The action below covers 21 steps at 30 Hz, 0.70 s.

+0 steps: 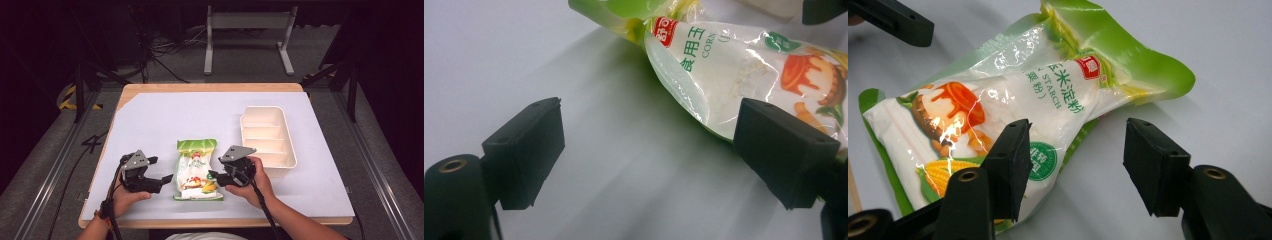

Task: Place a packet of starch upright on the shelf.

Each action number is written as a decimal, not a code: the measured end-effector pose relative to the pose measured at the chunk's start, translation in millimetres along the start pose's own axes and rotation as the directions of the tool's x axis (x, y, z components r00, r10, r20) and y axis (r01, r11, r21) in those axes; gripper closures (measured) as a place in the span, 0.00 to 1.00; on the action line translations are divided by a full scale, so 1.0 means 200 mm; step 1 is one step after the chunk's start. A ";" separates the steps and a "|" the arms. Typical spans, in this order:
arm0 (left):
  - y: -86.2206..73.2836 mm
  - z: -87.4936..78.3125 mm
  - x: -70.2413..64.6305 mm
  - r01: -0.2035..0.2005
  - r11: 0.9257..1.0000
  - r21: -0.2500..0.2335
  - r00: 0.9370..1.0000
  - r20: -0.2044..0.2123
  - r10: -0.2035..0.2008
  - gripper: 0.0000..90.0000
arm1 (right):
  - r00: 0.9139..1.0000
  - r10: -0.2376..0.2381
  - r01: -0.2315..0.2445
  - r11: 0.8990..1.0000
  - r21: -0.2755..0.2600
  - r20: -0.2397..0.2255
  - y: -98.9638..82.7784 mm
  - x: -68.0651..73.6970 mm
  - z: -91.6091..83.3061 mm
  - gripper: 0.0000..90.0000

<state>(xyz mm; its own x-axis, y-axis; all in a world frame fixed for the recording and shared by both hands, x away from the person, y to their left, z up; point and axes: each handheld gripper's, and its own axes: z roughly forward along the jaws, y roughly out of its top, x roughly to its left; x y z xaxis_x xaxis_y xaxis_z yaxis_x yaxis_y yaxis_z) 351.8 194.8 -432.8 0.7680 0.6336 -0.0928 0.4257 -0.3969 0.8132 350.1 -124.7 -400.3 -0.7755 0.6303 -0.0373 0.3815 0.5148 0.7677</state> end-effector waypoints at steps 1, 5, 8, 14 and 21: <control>0.00 0.01 0.00 0.014 1.000 -0.002 1.000 0.001 -0.014 0.19 | 1.000 0.001 -0.001 1.000 -0.003 0.005 0.00 0.00 0.00 0.50; 0.00 0.03 -0.01 0.030 1.000 -0.010 0.999 0.017 -0.029 0.22 | 0.999 0.025 -0.024 1.000 -0.010 0.027 -0.01 0.00 0.02 0.52; 0.01 0.06 -0.01 0.039 0.999 0.009 0.999 0.037 -0.039 0.23 | 0.999 0.028 -0.027 1.000 -0.010 0.030 -0.01 0.01 0.05 0.52; 0.06 0.15 0.00 0.053 0.998 0.045 0.995 0.083 -0.057 0.24 | 0.997 0.073 -0.073 0.997 0.032 0.001 0.00 0.02 0.17 0.47; 0.11 0.22 0.02 0.077 0.991 0.110 0.994 0.072 -0.085 0.24 | 0.989 0.139 -0.136 0.988 0.067 -0.051 -0.01 -0.04 0.21 0.42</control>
<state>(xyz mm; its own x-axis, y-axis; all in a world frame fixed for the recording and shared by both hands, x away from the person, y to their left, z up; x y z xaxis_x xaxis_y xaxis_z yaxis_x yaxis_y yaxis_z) 385.3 158.2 -440.5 0.7615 0.6158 -0.2025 0.5333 -0.4176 0.7356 376.5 -105.0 -428.2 -0.7395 0.6652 0.1030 0.5160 0.4619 0.7214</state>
